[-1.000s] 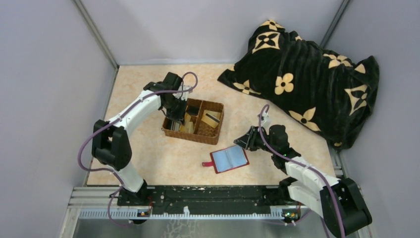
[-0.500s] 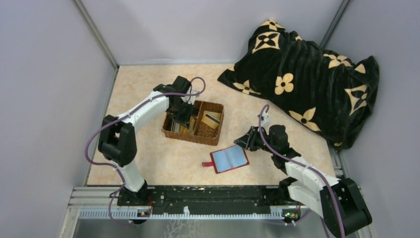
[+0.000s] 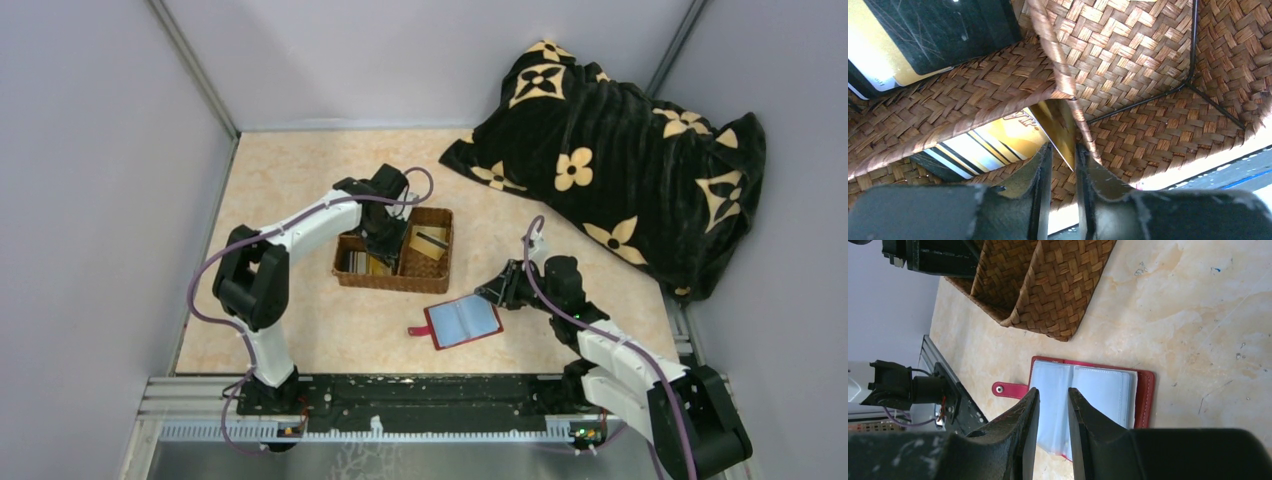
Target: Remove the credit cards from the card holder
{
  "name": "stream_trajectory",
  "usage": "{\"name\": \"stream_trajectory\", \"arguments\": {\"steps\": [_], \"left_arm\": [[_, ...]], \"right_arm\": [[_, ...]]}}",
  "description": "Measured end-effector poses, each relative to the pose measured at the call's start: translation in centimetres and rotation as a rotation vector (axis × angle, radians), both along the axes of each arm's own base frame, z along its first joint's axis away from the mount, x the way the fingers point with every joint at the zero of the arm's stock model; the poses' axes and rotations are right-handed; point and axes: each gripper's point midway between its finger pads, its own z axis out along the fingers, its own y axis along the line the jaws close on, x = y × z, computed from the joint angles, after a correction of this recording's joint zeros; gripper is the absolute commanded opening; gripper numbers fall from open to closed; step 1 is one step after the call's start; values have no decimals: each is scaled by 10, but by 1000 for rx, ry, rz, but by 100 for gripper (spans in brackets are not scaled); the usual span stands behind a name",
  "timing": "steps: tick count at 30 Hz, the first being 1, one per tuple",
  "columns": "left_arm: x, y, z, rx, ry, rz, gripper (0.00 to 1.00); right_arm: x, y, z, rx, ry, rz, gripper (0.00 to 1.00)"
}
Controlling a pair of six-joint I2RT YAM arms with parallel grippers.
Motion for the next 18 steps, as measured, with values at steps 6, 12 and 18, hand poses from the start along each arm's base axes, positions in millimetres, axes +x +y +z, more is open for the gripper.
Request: {"name": "stream_trajectory", "arguments": {"steps": [6, 12, 18], "left_arm": [[1, -6, 8, -29, -17, 9, 51], [4, -7, 27, -53, -74, 30, 64], [18, -4, 82, -124, -259, 89, 77]], "right_arm": [[0, -1, 0, -1, 1, -3, 28], [0, -1, 0, -1, 2, -4, 28], [0, -1, 0, -1, 2, -4, 28]]}}
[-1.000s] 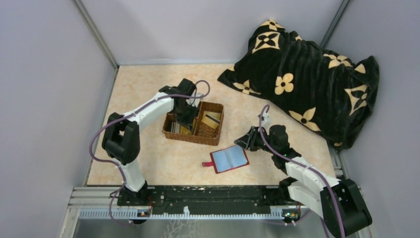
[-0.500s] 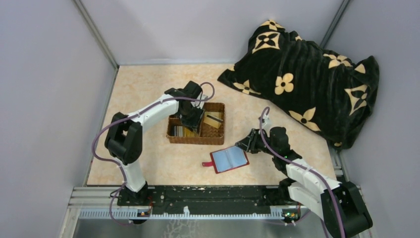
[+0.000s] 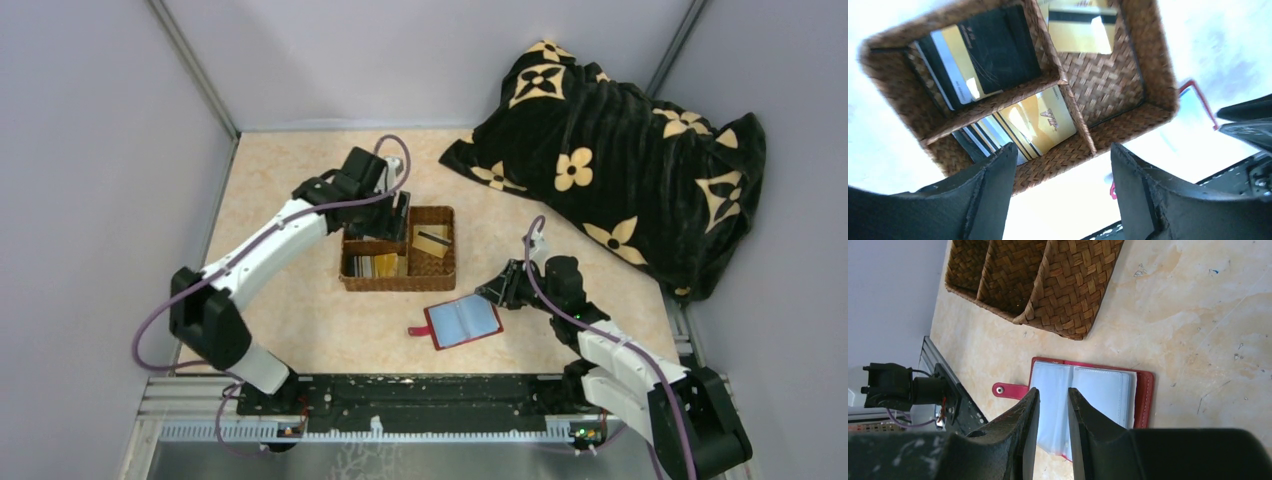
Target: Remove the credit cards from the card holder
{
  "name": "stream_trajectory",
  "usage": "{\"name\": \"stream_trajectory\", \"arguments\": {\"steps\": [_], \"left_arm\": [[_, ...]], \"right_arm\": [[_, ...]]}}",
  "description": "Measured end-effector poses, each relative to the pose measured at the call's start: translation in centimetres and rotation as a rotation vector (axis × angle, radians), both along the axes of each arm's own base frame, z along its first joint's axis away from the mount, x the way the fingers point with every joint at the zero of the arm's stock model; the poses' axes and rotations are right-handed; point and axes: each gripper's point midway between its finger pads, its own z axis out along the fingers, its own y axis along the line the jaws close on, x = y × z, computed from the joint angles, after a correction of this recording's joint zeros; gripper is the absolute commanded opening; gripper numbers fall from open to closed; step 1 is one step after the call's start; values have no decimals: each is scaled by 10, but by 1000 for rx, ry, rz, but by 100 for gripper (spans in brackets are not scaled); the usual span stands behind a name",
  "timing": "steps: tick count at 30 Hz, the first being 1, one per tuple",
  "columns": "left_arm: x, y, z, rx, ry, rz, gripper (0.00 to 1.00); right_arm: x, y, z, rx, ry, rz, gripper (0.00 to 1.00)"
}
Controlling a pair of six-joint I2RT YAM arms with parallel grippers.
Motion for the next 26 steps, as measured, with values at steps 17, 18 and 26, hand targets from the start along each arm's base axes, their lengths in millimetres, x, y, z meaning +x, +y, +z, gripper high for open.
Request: {"name": "stream_trajectory", "arguments": {"steps": [17, 18, 26], "left_arm": [[-14, 33, 60, -337, -340, 268, 91], [-13, 33, 65, -351, -355, 272, 91], [-18, 41, 83, -389, -411, 301, 91]], "right_arm": [[-1, -11, -2, -59, -2, -45, 28], [0, -12, -1, -60, -4, -49, 28], [6, -14, 7, -69, -9, -74, 28]]}}
